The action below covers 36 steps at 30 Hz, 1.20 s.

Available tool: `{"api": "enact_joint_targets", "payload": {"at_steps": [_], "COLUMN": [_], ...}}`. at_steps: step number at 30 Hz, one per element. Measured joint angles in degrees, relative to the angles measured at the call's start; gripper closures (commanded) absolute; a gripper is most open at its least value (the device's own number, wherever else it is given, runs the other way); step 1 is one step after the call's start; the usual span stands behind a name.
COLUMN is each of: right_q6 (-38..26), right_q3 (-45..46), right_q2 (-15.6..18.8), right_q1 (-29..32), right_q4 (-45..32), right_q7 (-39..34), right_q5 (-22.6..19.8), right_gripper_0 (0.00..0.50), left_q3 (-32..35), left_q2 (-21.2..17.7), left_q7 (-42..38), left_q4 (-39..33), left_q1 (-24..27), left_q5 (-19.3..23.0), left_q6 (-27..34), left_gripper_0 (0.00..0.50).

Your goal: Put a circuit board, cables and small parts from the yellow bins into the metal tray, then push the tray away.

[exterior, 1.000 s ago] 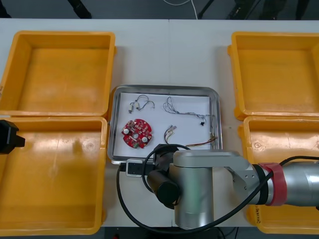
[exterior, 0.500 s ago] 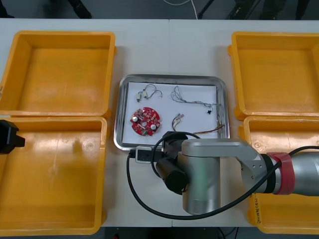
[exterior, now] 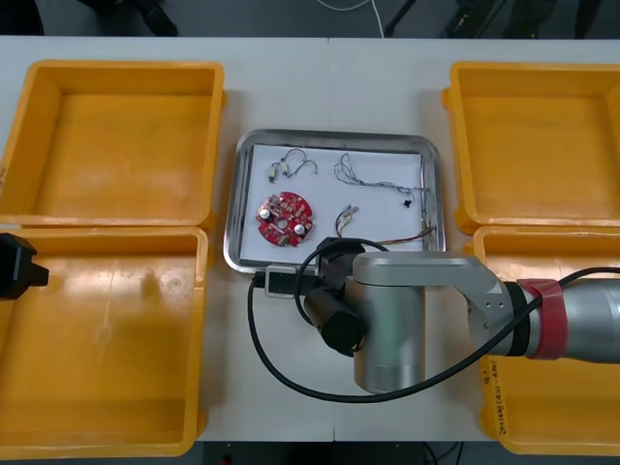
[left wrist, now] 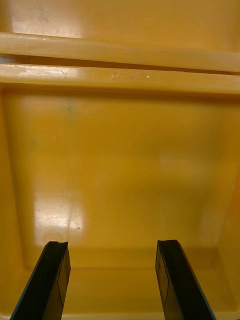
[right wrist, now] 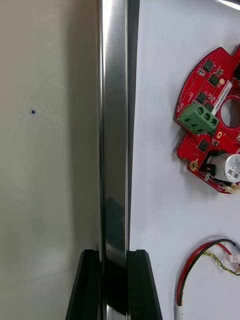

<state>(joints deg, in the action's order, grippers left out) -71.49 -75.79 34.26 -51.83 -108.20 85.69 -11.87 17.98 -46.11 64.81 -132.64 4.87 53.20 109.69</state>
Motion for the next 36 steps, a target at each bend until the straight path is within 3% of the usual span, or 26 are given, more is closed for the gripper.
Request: {"api": "enact_joint_targets", "payload": {"at_steps": [13, 36], "right_q6": [3.8, 9.9], "right_q3": [0.0, 0.4], "right_q2": [0.0, 0.7], "right_q1": [-1.1, -5.8], "right_q4": [2.8, 10.9], "right_q7": [-0.1, -0.1], "right_q5": [2.4, 2.6], "right_gripper_0": [0.5, 0.5], "left_q3": [0.0, 0.0], "left_q2": [0.0, 0.0], "left_q7": [0.0, 0.0], "left_q4": [0.0, 0.0], "left_q1": [0.0, 0.0], "left_q5": [0.0, 0.0], "left_q6": [0.0, 0.0], "left_gripper_0": [0.0, 0.0]}}
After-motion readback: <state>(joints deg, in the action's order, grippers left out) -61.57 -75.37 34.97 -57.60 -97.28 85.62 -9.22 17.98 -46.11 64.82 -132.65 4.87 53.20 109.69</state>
